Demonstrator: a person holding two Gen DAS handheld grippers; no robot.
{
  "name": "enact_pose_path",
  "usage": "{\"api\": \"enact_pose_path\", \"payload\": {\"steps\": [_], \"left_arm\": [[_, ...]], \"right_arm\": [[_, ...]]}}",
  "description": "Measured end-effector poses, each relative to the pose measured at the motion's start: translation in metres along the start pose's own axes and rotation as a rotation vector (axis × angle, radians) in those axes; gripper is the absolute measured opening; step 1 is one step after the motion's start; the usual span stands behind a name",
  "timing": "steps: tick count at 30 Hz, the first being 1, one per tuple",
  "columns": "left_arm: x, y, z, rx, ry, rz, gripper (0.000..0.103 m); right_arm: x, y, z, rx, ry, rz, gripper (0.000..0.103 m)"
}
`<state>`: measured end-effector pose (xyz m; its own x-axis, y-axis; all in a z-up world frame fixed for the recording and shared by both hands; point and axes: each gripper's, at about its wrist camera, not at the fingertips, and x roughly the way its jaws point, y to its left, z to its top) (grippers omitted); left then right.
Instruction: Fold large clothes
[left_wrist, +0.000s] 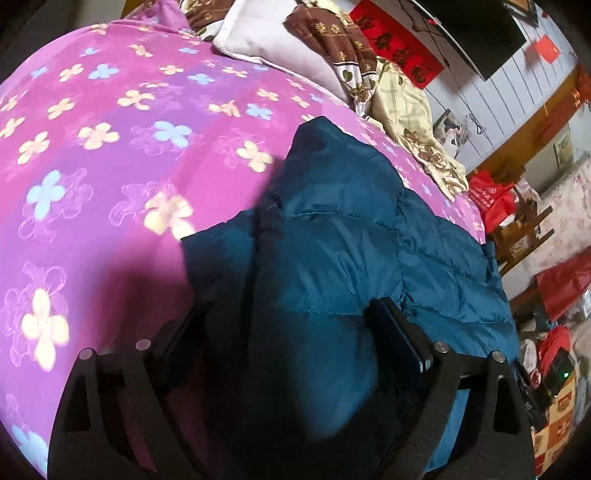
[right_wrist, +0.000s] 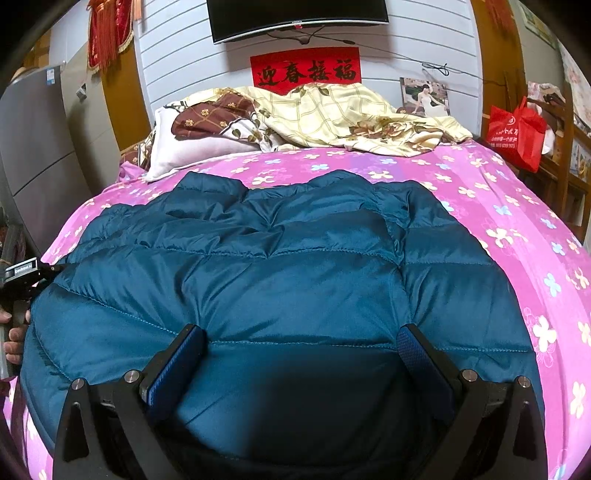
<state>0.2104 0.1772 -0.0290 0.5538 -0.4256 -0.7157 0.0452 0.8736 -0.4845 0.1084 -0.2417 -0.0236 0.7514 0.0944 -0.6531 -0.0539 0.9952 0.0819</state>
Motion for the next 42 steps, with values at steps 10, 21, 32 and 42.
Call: {"api": "enact_pose_path", "payload": {"steps": [10,21,32,42], "left_arm": [[-0.008,-0.007,0.001,0.044,-0.096,-0.028,0.041],[-0.001,-0.019,-0.003,0.109,-0.101,0.122,0.048],[0.004,-0.023,-0.003,0.135,-0.099,0.169,0.052],[0.009,-0.025,-0.002,0.139,-0.087,0.196,0.057]], "right_arm": [[0.0,0.0,0.0,0.001,-0.005,-0.004,0.103],[-0.042,-0.035,0.031,0.056,-0.075,-0.021,0.1],[-0.023,-0.138,0.044,0.158,0.046,0.08,0.101],[0.028,-0.167,0.01,0.25,0.159,0.189,0.103]]}}
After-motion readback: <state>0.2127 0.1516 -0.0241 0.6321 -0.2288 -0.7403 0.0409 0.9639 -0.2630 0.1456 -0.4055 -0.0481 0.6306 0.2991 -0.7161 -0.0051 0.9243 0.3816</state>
